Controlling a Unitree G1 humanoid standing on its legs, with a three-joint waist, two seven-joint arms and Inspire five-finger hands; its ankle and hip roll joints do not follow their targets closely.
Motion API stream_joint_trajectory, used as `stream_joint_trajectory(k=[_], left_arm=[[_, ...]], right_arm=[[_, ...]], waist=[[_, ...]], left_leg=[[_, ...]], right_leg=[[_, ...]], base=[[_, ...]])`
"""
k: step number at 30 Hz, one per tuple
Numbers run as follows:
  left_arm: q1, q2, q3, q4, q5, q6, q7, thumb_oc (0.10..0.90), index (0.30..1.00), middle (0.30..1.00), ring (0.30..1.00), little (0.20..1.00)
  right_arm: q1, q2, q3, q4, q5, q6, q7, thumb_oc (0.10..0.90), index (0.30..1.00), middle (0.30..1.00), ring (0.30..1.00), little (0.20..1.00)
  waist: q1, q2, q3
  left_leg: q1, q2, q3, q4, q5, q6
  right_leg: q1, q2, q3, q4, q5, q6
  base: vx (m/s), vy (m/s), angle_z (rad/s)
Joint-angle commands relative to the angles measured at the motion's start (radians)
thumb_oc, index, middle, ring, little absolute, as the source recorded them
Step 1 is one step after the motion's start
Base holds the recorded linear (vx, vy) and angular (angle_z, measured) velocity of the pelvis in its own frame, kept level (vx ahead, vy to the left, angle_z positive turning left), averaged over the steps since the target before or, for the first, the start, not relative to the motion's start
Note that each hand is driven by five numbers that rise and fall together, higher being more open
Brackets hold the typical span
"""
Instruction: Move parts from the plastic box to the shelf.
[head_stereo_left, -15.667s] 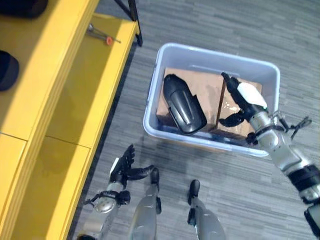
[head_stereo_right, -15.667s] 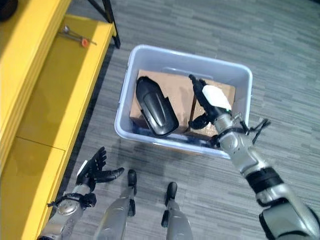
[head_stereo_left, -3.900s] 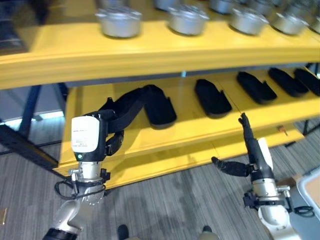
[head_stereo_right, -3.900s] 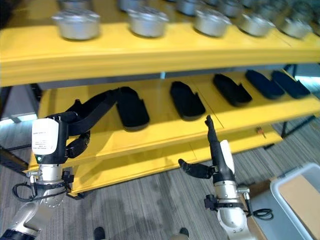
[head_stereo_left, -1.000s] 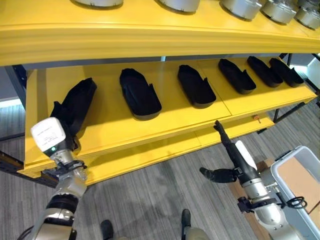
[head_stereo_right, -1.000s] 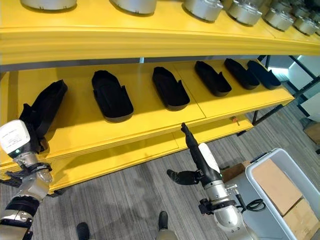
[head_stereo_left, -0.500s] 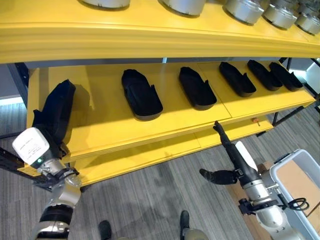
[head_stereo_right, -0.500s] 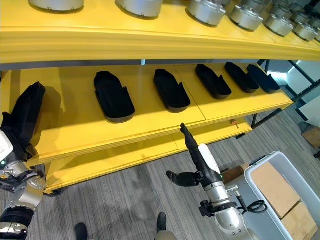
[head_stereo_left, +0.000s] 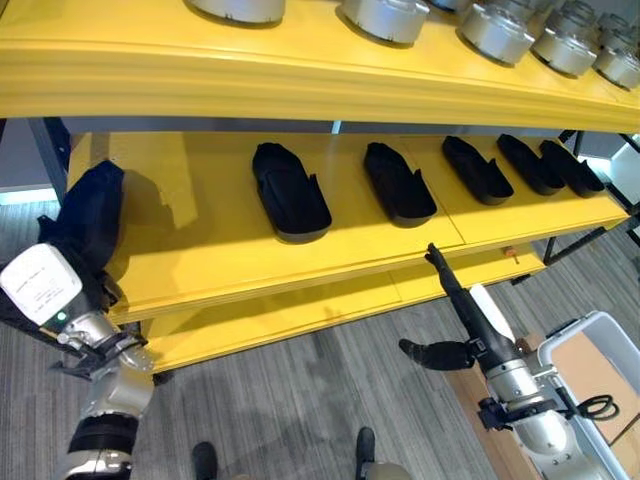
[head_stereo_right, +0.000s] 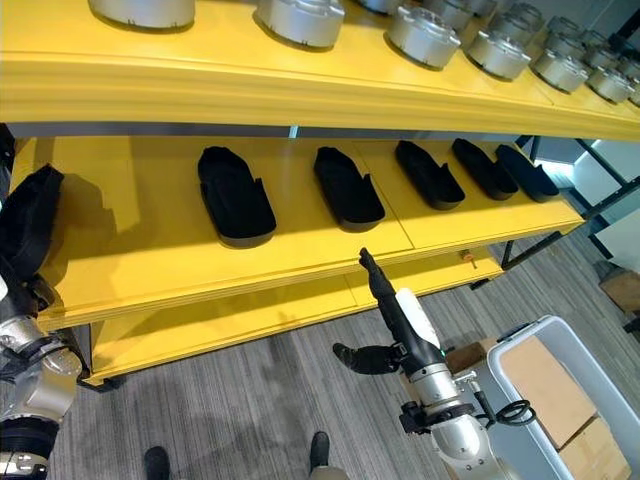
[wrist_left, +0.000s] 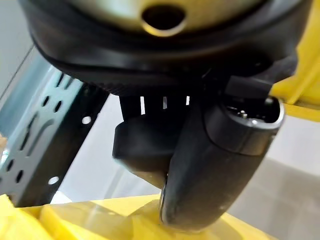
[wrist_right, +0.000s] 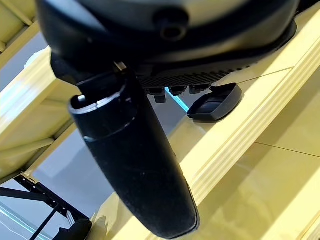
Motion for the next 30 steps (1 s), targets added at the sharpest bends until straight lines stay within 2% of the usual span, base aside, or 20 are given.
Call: stream_joint_trajectory(k=[1, 7, 20, 30], left_arm=[[-0.128, 0.107, 0.050, -0.046, 0.107, -0.023, 0.084, 0.400, 0.300, 0.300, 0.300, 0.300], [-0.138, 0.117, 0.045, -0.022, 0.109, -0.019, 0.076, 0.400, 0.300, 0.300, 0.300, 0.300], [-0.189, 0.131, -0.043, 0.098, 0.077, -0.036, 0.053, 0.400, 0.300, 0.300, 0.300, 0.300], [-0.241, 0.153, -0.154, 0.209, 0.075, -0.072, 0.029, 0.400, 0.300, 0.300, 0.300, 0.300]], right_arm=[[-0.047, 0.003, -0.119, -0.123, 0.040, -0.064, -0.033, 0.900, 1.000, 1.000, 1.000, 1.000], [-0.045, 0.001, -0.119, -0.126, 0.035, -0.065, -0.029, 0.900, 1.000, 1.000, 1.000, 1.000], [-0.050, -0.018, -0.107, -0.135, 0.040, -0.077, -0.036, 0.900, 1.000, 1.000, 1.000, 1.000], [-0.070, -0.032, -0.090, -0.128, 0.054, -0.096, -0.055, 0.900, 1.000, 1.000, 1.000, 1.000]], waist=[[-0.010, 0.018, -0.045], [-0.014, 0.021, -0.045], [-0.020, 0.018, -0.022], [-0.029, 0.029, 0.004]], left_leg=[[0.075, -0.039, 0.051, -0.009, -0.091, 0.080], [0.073, -0.038, 0.049, -0.009, -0.089, 0.079], [0.064, -0.036, 0.048, -0.009, -0.082, 0.078], [0.059, -0.038, 0.052, -0.009, -0.074, 0.077]], right_leg=[[0.035, -0.024, -0.010, 0.072, -0.040, 0.006], [0.036, -0.022, -0.010, 0.070, -0.041, 0.006], [0.024, -0.019, -0.007, 0.075, -0.039, 0.005], [0.008, -0.020, 0.000, 0.088, -0.042, 0.004]], base=[[0.00, 0.000, 0.00], [0.00, 0.000, 0.00], [0.00, 0.000, 0.00], [0.00, 0.000, 0.00]])
